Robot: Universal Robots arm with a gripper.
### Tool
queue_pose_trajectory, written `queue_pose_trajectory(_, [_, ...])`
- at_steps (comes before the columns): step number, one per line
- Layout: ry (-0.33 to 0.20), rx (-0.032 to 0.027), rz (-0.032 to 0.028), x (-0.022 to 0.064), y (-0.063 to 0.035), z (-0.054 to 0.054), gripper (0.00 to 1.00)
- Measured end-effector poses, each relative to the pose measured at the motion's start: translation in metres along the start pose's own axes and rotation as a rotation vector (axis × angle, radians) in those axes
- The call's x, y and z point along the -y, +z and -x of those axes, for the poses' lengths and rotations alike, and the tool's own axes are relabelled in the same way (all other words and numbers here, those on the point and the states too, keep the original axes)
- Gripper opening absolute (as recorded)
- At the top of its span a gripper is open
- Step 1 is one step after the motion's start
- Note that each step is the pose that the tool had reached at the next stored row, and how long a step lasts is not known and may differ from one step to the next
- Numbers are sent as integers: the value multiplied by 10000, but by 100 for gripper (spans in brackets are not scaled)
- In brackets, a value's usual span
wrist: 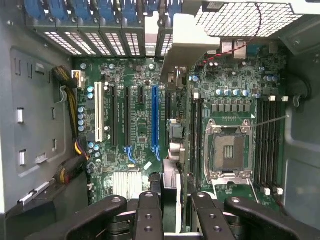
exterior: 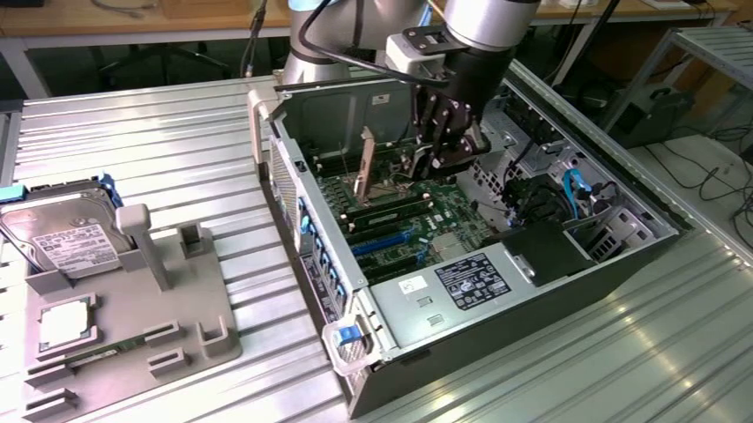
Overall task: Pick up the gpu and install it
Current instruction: 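Insert the gpu into the slot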
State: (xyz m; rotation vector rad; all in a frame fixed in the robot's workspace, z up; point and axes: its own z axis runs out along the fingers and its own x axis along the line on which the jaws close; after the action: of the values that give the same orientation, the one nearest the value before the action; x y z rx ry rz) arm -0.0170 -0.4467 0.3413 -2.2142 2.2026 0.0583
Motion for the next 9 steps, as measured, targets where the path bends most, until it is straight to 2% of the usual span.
queue_pose_trajectory(9, [0,0,0,-27,80,-25,27])
